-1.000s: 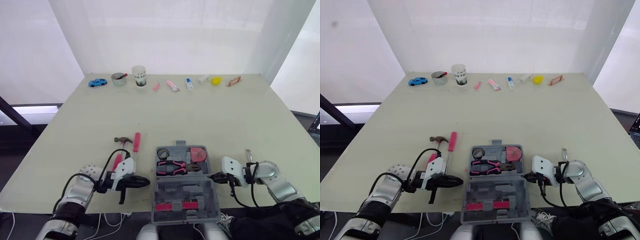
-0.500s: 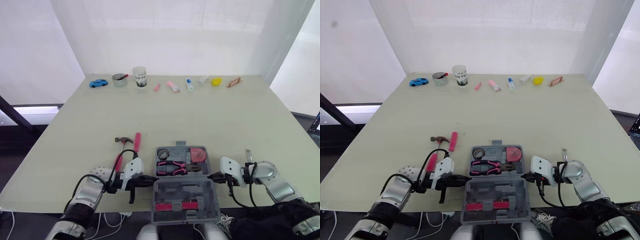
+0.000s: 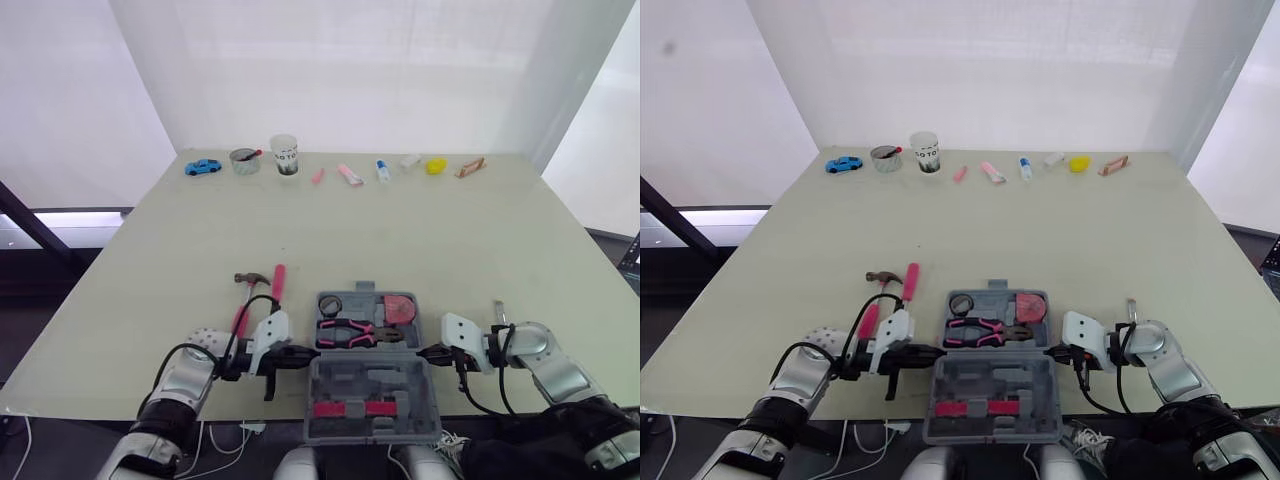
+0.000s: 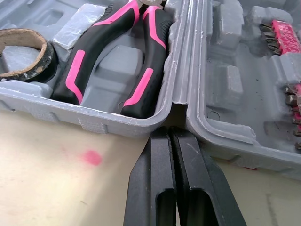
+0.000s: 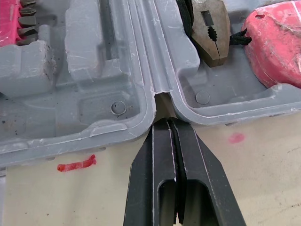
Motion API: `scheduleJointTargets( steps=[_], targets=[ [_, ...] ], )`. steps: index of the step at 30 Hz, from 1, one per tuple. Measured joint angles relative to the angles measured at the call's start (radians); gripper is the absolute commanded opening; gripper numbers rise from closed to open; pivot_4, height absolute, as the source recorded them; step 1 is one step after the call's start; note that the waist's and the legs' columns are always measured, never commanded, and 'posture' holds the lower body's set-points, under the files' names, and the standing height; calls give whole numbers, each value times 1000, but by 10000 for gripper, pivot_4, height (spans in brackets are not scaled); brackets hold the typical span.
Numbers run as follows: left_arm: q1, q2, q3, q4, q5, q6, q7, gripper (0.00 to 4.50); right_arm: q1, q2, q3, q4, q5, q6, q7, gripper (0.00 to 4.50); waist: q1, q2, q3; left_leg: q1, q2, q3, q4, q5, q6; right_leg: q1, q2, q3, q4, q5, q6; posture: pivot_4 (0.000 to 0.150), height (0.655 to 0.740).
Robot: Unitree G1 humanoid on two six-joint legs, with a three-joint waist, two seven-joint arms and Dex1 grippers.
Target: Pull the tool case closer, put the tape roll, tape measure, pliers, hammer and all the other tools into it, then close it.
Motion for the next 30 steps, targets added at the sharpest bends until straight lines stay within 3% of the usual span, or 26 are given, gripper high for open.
scheduleJointTargets(
  steps=[19, 30],
  targets=[
    [-98, -14, -23, 63, 34, 22, -28, 1283, -67, 17, -14, 62, -5, 30, -9, 106, 0, 2, 2, -5, -1, -2, 0, 0, 0, -2, 0, -1, -1, 0, 0, 1500, 7400],
    [-208, -28, -30, 192, 75, 4, -24, 1283, -120, 58, -14, 128, -29, 22, -35, 106, -4, 2, 3, -5, -1, -2, 1, 0, 0, -2, 1, -1, -1, 1, 2, 1500, 7400]
  ],
)
